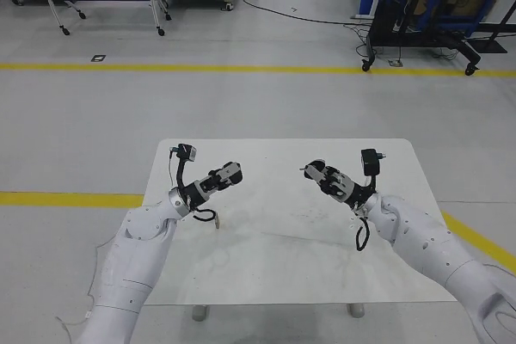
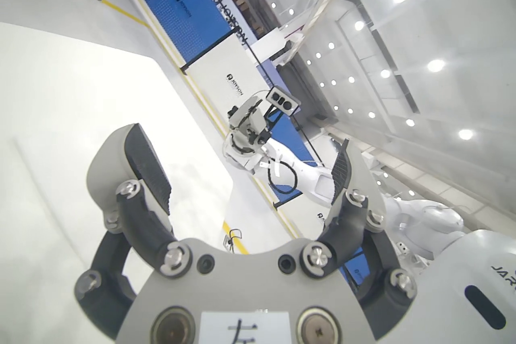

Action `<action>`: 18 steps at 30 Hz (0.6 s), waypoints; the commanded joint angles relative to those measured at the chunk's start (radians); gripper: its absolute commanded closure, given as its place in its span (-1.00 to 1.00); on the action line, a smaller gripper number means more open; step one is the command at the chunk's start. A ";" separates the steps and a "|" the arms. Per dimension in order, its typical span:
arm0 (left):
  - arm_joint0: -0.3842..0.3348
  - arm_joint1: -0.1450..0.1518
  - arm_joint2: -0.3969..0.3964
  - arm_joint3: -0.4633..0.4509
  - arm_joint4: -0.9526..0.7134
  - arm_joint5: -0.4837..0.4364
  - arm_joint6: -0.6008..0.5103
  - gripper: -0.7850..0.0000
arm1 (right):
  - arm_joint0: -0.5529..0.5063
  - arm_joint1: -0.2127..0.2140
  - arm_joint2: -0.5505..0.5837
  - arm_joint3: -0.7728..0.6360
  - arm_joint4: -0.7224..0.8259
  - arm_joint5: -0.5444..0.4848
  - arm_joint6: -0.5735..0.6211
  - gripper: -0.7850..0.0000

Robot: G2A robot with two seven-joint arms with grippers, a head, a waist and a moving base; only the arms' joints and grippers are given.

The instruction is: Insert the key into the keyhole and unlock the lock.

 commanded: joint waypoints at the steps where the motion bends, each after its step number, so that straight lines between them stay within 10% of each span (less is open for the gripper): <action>1: 0.000 0.000 0.000 0.001 0.078 0.000 0.015 -0.77 | 0.000 0.000 0.000 0.000 -0.013 0.000 0.001 1.00; 9: 0.000 0.000 0.000 0.001 0.078 0.000 0.015 0.05 | 0.000 0.000 0.000 0.000 -0.013 0.000 0.001 1.00; 10: 0.000 0.000 0.000 0.001 0.078 0.000 0.015 -0.07 | 0.000 0.000 0.000 0.000 -0.013 0.000 0.001 1.00; 11: 0.000 0.000 0.000 0.001 0.078 0.000 0.015 -0.80 | 0.000 0.000 0.000 0.000 -0.013 0.000 0.001 1.00; 18: 0.000 0.000 0.000 0.001 0.078 0.000 0.015 -1.00 | 0.000 0.000 0.000 0.000 -0.013 0.000 0.001 1.00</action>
